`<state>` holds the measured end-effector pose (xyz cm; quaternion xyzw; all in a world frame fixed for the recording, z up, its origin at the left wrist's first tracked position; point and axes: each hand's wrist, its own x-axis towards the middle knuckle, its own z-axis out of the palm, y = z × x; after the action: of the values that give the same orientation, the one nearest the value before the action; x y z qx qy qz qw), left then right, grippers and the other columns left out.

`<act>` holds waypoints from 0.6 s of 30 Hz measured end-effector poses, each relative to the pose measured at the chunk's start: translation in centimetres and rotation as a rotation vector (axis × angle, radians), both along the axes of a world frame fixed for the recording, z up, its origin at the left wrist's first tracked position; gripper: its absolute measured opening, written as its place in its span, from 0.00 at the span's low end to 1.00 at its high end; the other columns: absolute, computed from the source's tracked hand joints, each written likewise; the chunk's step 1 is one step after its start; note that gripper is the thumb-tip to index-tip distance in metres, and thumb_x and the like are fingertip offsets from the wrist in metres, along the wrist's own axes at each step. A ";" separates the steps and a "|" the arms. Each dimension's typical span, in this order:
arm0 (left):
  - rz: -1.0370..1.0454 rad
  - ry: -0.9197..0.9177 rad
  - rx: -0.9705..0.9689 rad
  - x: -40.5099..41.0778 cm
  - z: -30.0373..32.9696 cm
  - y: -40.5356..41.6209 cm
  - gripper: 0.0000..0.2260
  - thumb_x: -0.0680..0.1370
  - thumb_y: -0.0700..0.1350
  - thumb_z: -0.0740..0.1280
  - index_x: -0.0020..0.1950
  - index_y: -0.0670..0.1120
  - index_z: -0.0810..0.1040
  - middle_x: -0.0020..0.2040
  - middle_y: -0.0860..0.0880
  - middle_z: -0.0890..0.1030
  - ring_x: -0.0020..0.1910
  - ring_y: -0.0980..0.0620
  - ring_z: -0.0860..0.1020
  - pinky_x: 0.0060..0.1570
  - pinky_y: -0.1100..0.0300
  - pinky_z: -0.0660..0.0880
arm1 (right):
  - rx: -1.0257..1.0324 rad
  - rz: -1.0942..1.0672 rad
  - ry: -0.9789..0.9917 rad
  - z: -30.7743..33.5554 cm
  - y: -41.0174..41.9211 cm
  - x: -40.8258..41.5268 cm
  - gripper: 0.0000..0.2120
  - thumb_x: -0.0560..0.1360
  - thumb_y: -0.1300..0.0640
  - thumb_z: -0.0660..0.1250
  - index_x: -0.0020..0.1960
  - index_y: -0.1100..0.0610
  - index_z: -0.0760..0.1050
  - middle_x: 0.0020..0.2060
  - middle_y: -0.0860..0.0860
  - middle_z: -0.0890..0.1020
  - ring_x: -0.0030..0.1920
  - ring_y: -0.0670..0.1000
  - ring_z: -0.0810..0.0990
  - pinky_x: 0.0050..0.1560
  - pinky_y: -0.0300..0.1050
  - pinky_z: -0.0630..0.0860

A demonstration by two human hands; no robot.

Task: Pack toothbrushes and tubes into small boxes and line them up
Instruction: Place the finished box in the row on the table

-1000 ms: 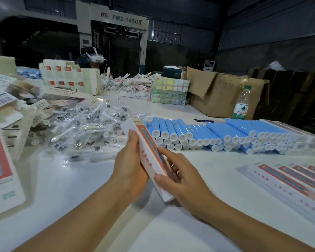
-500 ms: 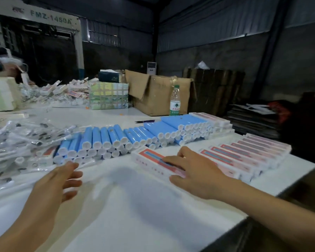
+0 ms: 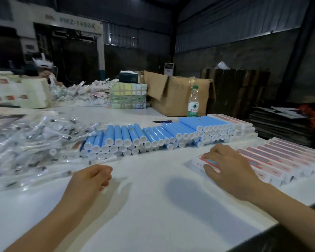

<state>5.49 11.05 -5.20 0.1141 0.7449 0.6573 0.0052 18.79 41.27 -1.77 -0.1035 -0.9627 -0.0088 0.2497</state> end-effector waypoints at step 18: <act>-0.028 0.008 -0.157 -0.7 0.1 -0.7 0.09 0.75 0.43 0.64 0.35 0.53 0.77 0.35 0.57 0.78 0.40 0.56 0.77 0.40 0.64 0.73 | -0.208 0.526 -0.103 -4.3 -15.8 -14.1 0.25 0.72 0.63 0.69 0.27 0.40 0.63 0.28 0.46 0.71 0.32 0.43 0.70 0.31 0.39 0.61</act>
<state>4.77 10.37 -5.06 0.1265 0.7925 0.5963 0.0204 4.73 25.45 -6.12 0.1251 -0.9637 0.1500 0.1823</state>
